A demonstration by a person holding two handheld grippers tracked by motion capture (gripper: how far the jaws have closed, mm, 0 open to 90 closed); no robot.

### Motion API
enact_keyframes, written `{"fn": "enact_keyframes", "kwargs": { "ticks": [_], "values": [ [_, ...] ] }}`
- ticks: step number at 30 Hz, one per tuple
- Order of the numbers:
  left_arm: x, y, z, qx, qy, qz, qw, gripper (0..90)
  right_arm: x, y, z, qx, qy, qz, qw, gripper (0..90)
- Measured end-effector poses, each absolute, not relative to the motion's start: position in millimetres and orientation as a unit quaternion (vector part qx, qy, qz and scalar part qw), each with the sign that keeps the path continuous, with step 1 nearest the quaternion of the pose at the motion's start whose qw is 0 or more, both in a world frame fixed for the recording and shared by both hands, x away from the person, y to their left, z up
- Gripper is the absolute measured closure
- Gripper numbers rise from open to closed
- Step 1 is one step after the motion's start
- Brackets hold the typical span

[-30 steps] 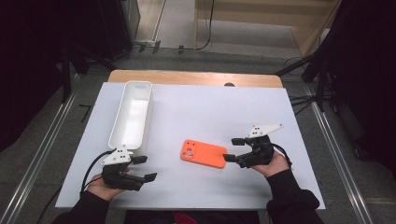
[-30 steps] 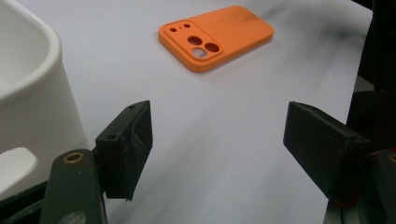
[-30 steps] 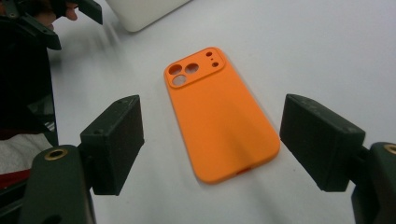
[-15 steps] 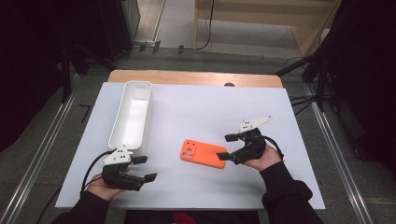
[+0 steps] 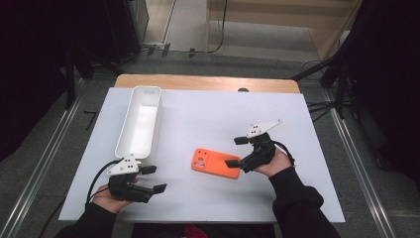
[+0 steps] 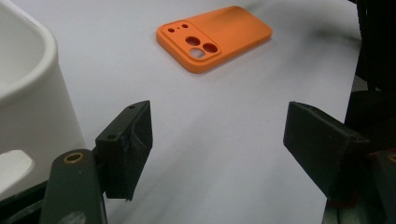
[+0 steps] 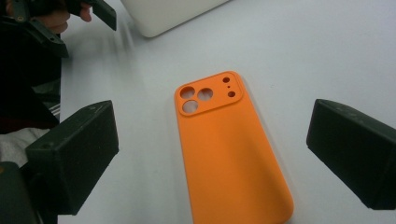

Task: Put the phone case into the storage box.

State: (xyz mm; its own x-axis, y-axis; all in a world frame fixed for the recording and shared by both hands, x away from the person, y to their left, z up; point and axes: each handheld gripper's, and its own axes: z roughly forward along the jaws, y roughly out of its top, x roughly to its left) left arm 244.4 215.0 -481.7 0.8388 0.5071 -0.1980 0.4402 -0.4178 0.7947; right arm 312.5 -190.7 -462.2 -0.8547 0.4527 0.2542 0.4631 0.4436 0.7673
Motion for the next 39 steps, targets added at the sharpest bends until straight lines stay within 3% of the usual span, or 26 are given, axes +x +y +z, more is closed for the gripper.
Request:
{"fn": "enact_keyframes", "kwargs": {
  "ticks": [39],
  "values": [
    [244, 215, -481, 0.842, 0.282, 0.035, 0.459, 24.3, 326, -174, -490, -0.230, -0.859, -0.458, 0.004, 4.2]
  ]
}}
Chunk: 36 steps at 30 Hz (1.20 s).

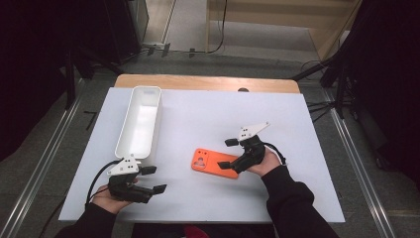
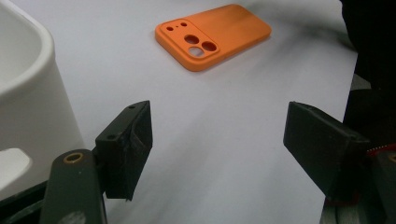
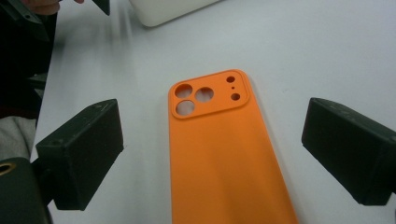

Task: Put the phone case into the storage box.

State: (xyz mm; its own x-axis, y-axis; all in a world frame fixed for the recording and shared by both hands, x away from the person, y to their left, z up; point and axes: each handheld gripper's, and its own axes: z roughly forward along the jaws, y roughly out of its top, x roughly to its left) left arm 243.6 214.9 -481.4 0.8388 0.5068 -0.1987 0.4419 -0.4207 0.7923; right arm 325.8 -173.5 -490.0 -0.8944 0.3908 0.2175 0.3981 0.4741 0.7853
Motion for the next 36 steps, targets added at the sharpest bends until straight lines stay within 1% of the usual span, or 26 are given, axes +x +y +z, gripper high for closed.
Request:
{"fn": "enact_keyframes", "kwargs": {
  "ticks": [10, 18, 28, 36],
  "values": [
    [244, 215, -481, 0.842, 0.282, 0.036, 0.458, 24.4, 325, -172, -500, -0.231, -0.859, -0.457, 0.008, 4.1],
    [243, 215, -481, 0.842, 0.281, 0.035, 0.459, 24.3, 325, -174, -508, -0.238, -0.855, -0.462, -0.001, 4.2],
    [243, 215, -481, 0.842, 0.280, 0.036, 0.459, 24.3, 325, -171, -522, -0.236, -0.870, -0.432, 0.002, 4.6],
    [243, 215, -481, 0.842, 0.280, 0.035, 0.459, 24.4, 324, -166, -526, -0.227, -0.882, -0.412, -0.002, 4.7]
  ]
}}
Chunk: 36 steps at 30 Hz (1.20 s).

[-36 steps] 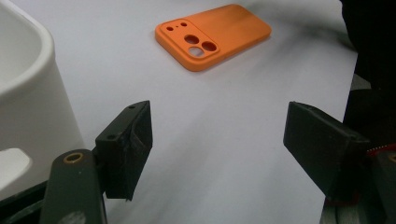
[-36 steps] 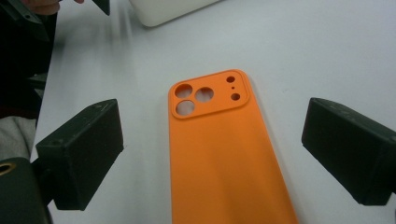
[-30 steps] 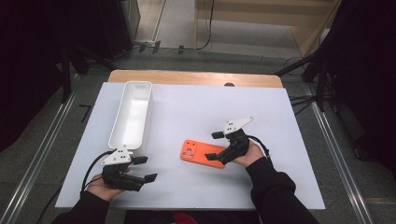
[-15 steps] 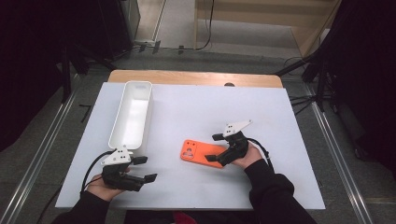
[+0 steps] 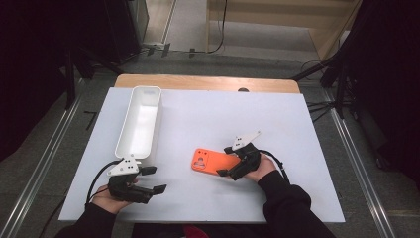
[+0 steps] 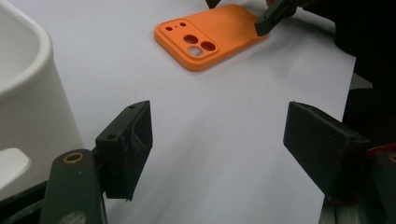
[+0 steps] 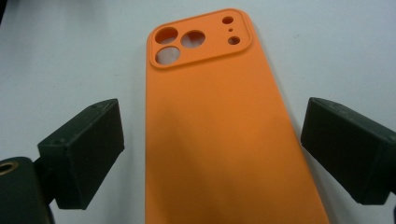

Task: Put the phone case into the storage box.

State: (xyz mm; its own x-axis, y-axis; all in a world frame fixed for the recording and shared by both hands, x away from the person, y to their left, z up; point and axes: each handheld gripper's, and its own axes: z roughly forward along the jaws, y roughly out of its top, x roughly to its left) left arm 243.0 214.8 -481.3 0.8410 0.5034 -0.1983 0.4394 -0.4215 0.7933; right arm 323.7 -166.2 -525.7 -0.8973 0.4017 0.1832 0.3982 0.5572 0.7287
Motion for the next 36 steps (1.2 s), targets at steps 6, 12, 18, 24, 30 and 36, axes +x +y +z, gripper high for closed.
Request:
{"fn": "enact_keyframes", "kwargs": {
  "ticks": [6, 12, 18, 24, 30, 36],
  "values": [
    [243, 215, -481, 0.842, 0.280, 0.035, 0.459, 24.4, 321, -162, -528, 0.222, 0.892, 0.393, 0.015, 5.1],
    [243, 215, -481, 0.843, 0.280, 0.035, 0.459, 24.3, 318, -158, -528, 0.217, 0.898, 0.381, 0.036, 5.2],
    [243, 215, -481, 0.842, 0.280, 0.034, 0.459, 24.3, 315, -155, -530, 0.205, 0.904, 0.370, 0.058, 5.1],
    [243, 215, -481, 0.843, 0.280, 0.035, 0.458, 24.4, 312, -153, -530, 0.196, 0.909, 0.361, 0.075, 5.2],
    [243, 214, -482, 0.844, 0.278, 0.034, 0.458, 24.4, 311, -152, -531, 0.196, 0.909, 0.360, 0.081, 5.5],
    [243, 214, -482, 0.845, 0.278, 0.034, 0.456, 24.4, 311, -153, -531, 0.199, 0.908, 0.360, 0.082, 8.2]
  ]
}}
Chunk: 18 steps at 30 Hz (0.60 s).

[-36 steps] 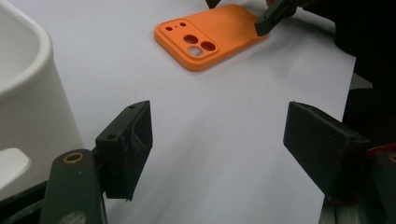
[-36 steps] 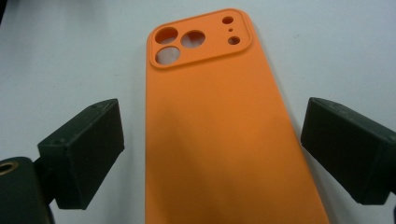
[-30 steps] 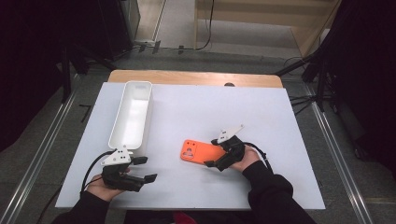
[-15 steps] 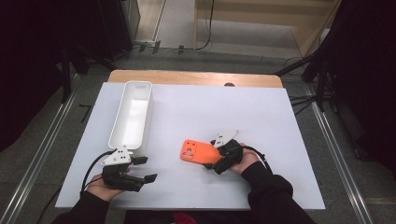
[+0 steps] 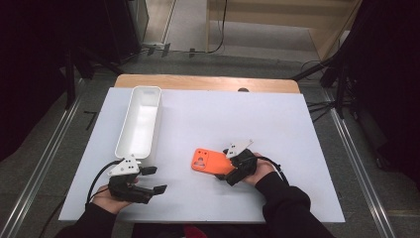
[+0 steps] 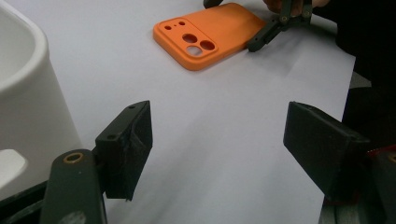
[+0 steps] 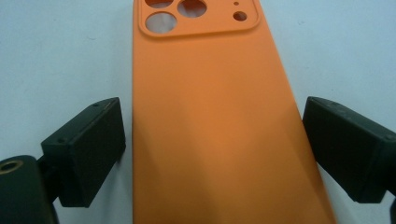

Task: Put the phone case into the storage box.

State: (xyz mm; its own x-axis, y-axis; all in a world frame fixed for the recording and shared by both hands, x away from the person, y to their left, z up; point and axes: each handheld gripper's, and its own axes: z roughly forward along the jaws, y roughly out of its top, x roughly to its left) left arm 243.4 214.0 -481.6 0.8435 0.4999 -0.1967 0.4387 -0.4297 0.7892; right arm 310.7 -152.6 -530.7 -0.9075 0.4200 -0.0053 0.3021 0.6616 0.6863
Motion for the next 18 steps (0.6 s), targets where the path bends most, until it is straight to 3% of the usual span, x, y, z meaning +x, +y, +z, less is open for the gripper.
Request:
{"fn": "enact_keyframes", "kwargs": {
  "ticks": [18],
  "values": [
    [244.6, 212.5, -481.8, 0.846, 0.276, 0.031, 0.455, 24.3, 312.8, -155.1, -530.3, 0.195, 0.905, 0.370, 0.081, 13.0]
  ]
}}
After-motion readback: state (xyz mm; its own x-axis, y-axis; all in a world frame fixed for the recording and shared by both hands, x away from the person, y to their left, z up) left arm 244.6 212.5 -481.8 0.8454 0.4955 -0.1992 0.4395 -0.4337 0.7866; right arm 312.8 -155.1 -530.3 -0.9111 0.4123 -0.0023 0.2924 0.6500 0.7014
